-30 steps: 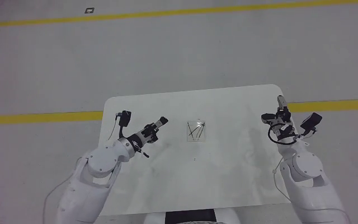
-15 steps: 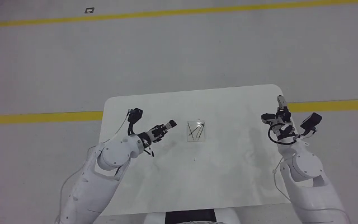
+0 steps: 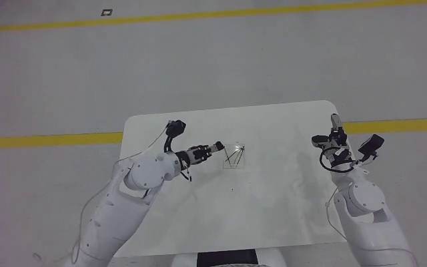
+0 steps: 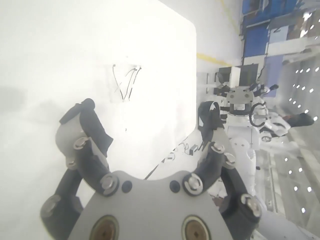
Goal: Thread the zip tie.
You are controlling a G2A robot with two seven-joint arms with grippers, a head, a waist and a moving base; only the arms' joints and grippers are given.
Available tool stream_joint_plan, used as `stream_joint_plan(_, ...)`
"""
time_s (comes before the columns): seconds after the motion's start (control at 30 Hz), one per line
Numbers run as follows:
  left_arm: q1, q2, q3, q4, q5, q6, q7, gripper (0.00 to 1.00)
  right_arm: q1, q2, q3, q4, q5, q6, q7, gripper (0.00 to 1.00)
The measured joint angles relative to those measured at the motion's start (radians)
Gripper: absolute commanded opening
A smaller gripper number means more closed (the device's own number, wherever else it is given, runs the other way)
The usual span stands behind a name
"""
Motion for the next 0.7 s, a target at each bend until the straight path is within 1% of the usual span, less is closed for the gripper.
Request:
stream_joint_plan(0.03, -0.029, -0.006, 0.030, 0.015, 0.014, 0.000, -0.008, 1.00, 0.000, 0.000, 0.000, 0.000, 0.000, 0.000, 0.000, 1.00)
stream_joint_plan(0.1, -0.071, -0.016, 0.077, 0.045, 0.034, 0.000, -0.011, 1.00, 0.000, 0.000, 0.000, 0.000, 0.000, 0.000, 0.000, 1.00)
stream_joint_plan(0.13, -0.098, -0.024, 0.108, 0.072, 0.048, 0.000, -0.012, 1.00, 0.000, 0.000, 0.000, 0.000, 0.000, 0.000, 0.000, 1.00)
stream_joint_plan(0.2, -0.138, -0.039, 0.153, 0.118, 0.065, 0.000, -0.014, 1.00, 0.000, 0.000, 0.000, 0.000, 0.000, 0.000, 0.000, 1.00)
stream_joint_plan(0.23, -0.164, -0.049, 0.178, 0.149, 0.075, 0.000, -0.019, 1.00, 0.000, 0.000, 0.000, 0.000, 0.000, 0.000, 0.000, 1.00)
stream_joint_plan(0.27, -0.177, -0.053, 0.189, 0.163, 0.079, 0.000, -0.023, 1.00, 0.000, 0.000, 0.000, 0.000, 0.000, 0.000, 0.000, 1.00)
stream_joint_plan(0.33, -0.180, -0.054, 0.193, 0.169, 0.080, 0.000, -0.024, 1.00, 0.000, 0.000, 0.000, 0.000, 0.000, 0.000, 0.000, 1.00)
stream_joint_plan(0.7, -0.178, -0.054, 0.191, 0.166, 0.080, 0.000, -0.024, 1.00, 0.000, 0.000, 0.000, 0.000, 0.000, 0.000, 0.000, 1.00)
